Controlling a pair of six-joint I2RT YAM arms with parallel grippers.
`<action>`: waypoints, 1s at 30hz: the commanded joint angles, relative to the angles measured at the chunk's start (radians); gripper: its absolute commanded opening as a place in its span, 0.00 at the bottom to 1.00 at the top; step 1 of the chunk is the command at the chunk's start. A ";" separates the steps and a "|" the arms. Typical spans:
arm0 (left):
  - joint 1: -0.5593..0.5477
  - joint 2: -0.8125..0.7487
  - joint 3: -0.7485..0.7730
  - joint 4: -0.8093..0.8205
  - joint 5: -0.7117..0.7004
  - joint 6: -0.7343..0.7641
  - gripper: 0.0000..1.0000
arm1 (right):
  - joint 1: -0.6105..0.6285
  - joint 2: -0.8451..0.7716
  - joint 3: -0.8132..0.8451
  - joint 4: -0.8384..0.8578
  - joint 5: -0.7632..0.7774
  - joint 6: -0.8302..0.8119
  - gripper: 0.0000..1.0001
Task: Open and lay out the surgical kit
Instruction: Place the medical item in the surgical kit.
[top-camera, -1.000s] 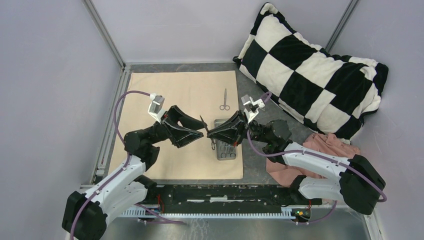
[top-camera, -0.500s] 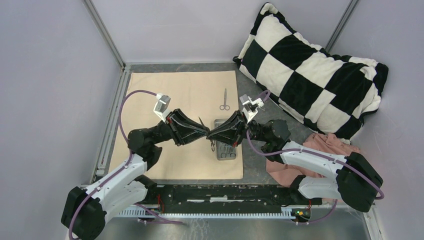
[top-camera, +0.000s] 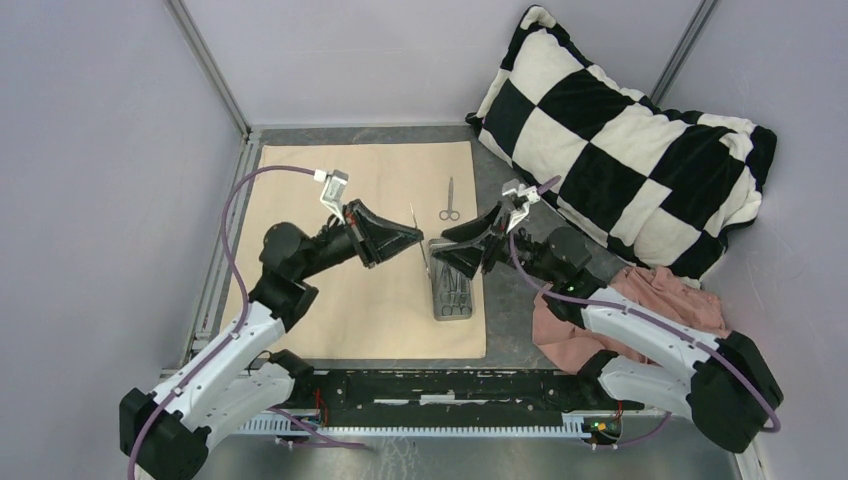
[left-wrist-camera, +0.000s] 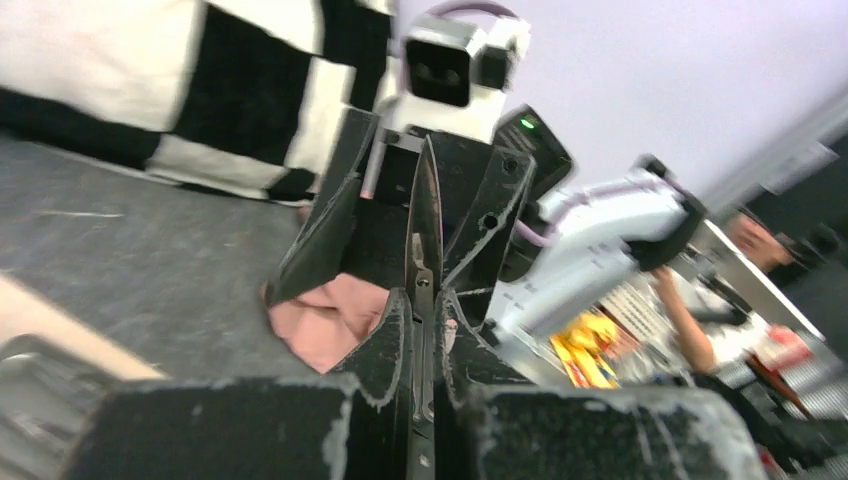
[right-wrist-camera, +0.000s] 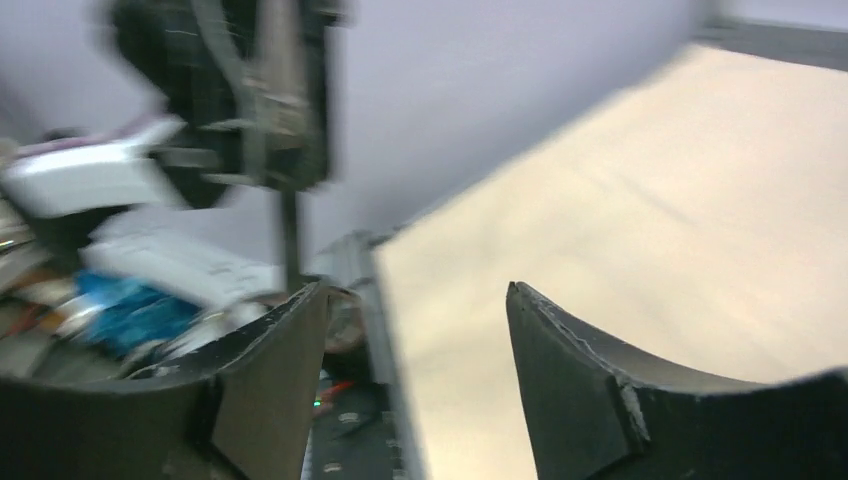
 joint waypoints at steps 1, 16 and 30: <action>-0.003 0.064 0.168 -0.504 -0.288 0.259 0.02 | -0.094 -0.098 0.041 -0.658 0.388 -0.304 0.78; -0.057 0.951 0.916 -1.031 -0.970 0.413 0.02 | -0.114 -0.320 -0.020 -1.064 0.837 -0.548 0.97; -0.083 1.440 1.440 -1.294 -1.134 0.443 0.02 | -0.125 -0.339 -0.042 -1.052 0.846 -0.581 0.98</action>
